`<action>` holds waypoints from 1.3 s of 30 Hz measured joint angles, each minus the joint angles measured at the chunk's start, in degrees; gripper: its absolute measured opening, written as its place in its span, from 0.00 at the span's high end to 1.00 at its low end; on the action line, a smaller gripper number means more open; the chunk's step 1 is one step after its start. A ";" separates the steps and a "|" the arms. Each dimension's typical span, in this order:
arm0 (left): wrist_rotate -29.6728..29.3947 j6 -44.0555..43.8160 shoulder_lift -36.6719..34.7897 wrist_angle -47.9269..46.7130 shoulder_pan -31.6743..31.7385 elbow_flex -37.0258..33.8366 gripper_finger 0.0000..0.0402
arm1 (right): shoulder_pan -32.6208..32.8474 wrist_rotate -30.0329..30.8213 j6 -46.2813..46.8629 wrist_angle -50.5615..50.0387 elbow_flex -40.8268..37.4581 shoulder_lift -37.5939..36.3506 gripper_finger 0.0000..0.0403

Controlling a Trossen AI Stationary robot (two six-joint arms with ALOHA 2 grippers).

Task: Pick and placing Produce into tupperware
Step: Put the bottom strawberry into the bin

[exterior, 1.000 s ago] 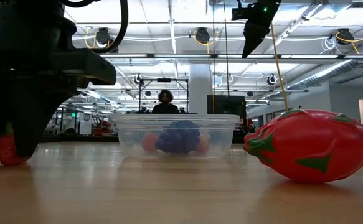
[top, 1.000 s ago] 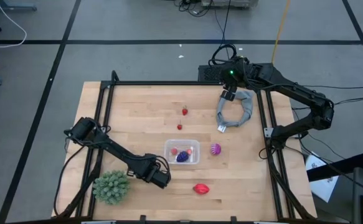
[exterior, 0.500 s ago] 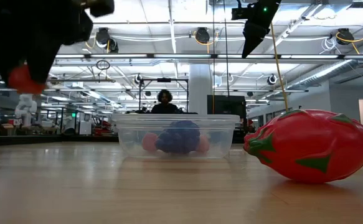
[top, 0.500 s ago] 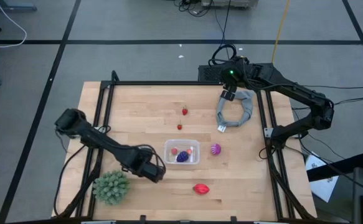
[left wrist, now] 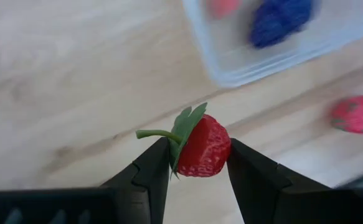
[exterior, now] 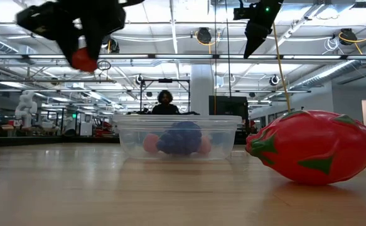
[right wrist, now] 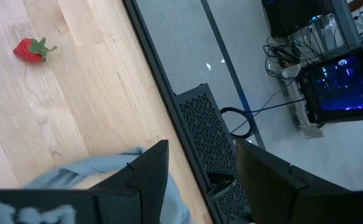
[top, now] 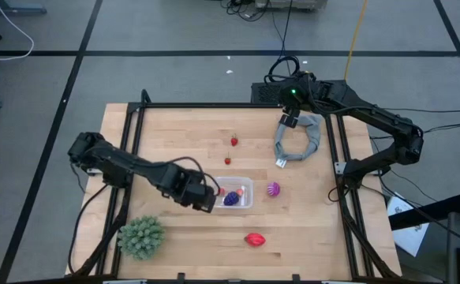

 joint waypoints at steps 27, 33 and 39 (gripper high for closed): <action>3.11 34.08 14.95 -0.73 14.38 17.17 0.64 | 0.00 0.00 0.87 -0.04 0.01 0.00 0.56; 3.15 36.63 19.09 -3.87 14.26 17.42 0.64 | -0.02 0.02 0.87 -0.08 0.01 0.00 0.56; 2.00 37.09 20.26 -3.28 13.12 17.42 0.64 | 0.00 0.00 0.87 -0.08 0.00 0.00 0.56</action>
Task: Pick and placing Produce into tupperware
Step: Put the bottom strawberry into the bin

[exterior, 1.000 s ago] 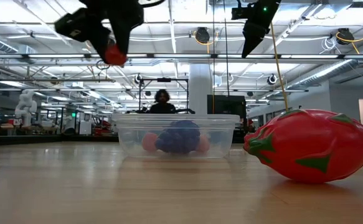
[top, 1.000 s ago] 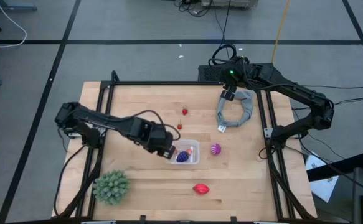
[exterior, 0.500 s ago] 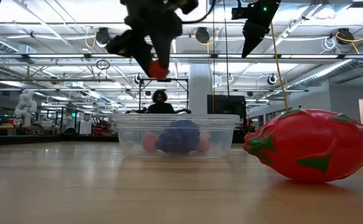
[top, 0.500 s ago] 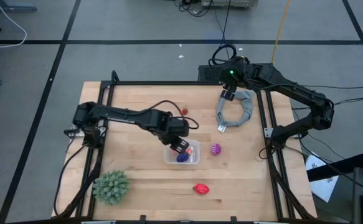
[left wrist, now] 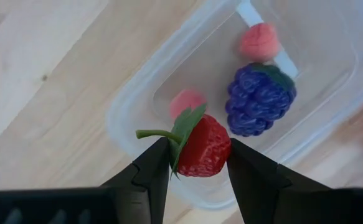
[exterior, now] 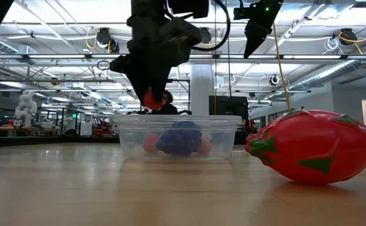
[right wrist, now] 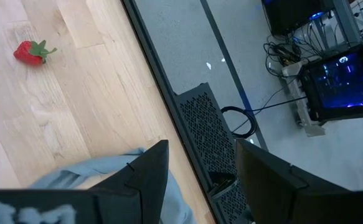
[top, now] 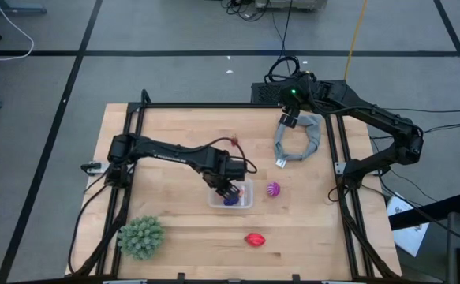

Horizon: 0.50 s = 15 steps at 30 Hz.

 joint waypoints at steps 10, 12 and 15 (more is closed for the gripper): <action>-2.58 -0.57 1.81 1.17 -2.41 -0.24 0.64 | -0.02 0.00 0.00 -0.02 0.00 0.00 0.56; -2.55 -0.53 2.53 1.92 -2.64 -0.22 0.64 | 0.00 0.00 0.14 0.00 0.00 0.00 0.56; -2.05 0.05 4.00 1.87 -2.63 -0.22 0.64 | 0.00 0.00 1.39 -0.15 0.00 0.00 0.56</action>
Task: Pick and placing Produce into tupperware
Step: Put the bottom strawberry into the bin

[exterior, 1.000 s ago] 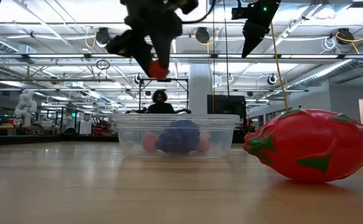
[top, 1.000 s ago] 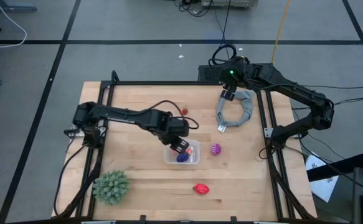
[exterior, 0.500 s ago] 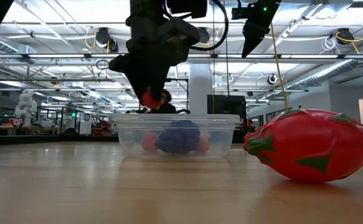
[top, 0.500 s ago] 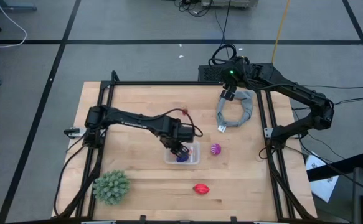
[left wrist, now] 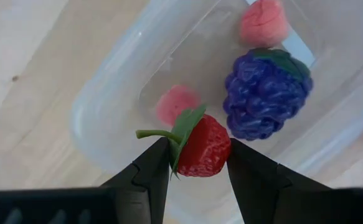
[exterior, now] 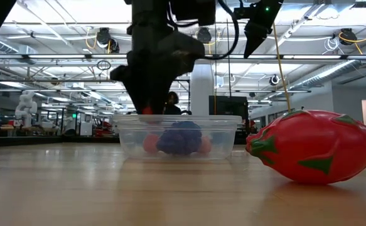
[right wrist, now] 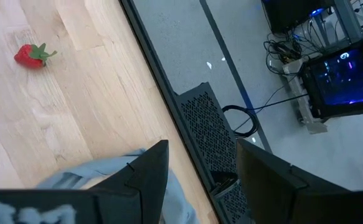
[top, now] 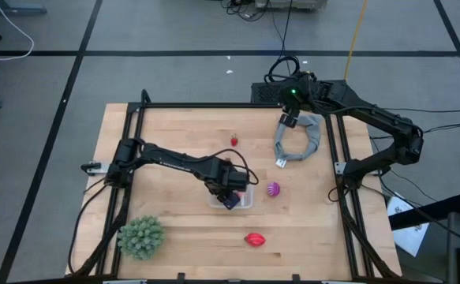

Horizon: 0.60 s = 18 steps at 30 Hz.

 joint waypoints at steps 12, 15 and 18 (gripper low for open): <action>-0.17 0.48 1.50 1.15 -0.76 -0.02 0.64 | 0.00 0.00 0.00 -0.49 0.00 0.00 0.56; -0.25 0.35 1.50 1.21 -0.92 -0.02 0.64 | 0.00 0.00 -0.01 -0.48 0.00 0.00 0.56; -0.38 0.32 1.77 1.35 -1.27 -0.01 0.64 | 0.00 0.00 0.03 -0.50 0.00 0.00 0.56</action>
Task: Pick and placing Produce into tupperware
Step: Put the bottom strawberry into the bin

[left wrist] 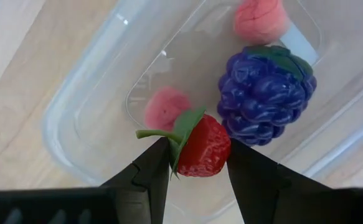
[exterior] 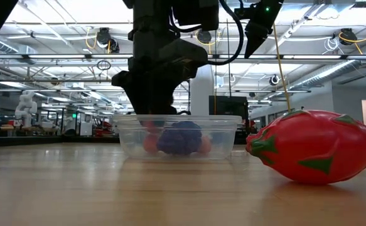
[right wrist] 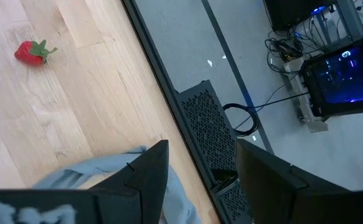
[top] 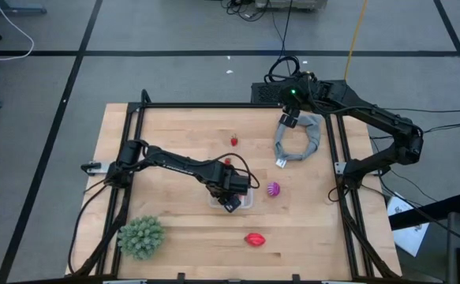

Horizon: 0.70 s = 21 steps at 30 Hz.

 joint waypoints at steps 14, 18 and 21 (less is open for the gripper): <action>0.53 0.15 0.58 -0.89 -0.26 -0.04 0.64 | 0.00 0.00 0.05 0.01 0.00 0.00 0.56; 0.57 0.17 0.58 -0.89 -0.28 -0.04 0.64 | 0.00 0.00 0.07 0.00 0.00 0.00 0.56; 1.15 0.20 0.58 -0.73 -0.26 -0.04 0.64 | 0.00 0.00 0.07 0.01 0.00 0.00 0.56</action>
